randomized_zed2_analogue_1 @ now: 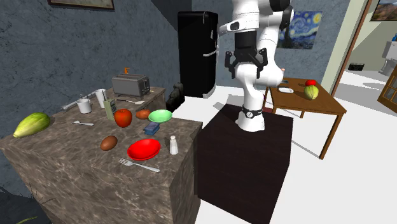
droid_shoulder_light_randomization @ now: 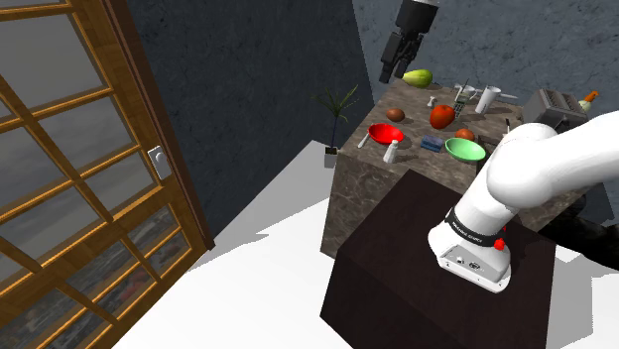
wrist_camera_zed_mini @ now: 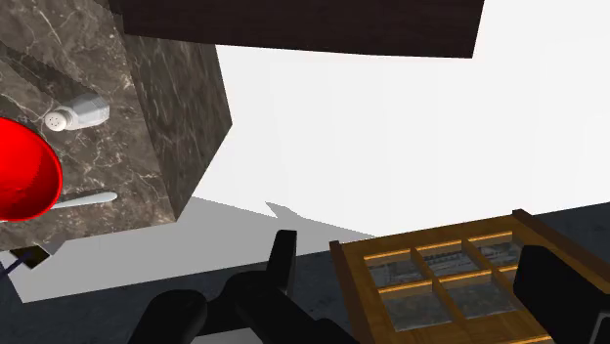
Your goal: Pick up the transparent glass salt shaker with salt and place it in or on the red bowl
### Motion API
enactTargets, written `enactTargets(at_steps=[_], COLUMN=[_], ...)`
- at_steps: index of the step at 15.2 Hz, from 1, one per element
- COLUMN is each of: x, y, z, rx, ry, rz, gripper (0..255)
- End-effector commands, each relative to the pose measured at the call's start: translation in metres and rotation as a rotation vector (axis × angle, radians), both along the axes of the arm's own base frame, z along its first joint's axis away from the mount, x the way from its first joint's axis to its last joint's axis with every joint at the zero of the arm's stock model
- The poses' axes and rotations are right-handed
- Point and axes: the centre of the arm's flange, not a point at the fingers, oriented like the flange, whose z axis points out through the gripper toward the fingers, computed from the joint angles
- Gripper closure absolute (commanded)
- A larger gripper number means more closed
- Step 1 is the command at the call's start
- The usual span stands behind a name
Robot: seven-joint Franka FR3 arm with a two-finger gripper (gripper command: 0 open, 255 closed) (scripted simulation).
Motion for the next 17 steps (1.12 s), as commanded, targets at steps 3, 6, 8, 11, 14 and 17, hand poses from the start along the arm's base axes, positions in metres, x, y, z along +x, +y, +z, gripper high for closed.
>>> enactTargets(at_steps=[3,6,8,11,14,17], x=[0.0,-0.001,-0.001,-0.001,-0.002,-0.002], y=[-0.014,-0.036,-0.051,-0.074,-0.097,-0.12], z=[-0.021,-0.052,-0.073,-0.103,-0.134,-0.164], rx=[-0.009,-0.023,-0.032,-0.046,-0.059,-0.073], ry=[-0.008,-0.019,-0.027,-0.038,-0.05,-0.061], rz=[-0.012,-0.029,-0.041,-0.058,-0.076,-0.094], gripper=[0,0,0,0,0,0])
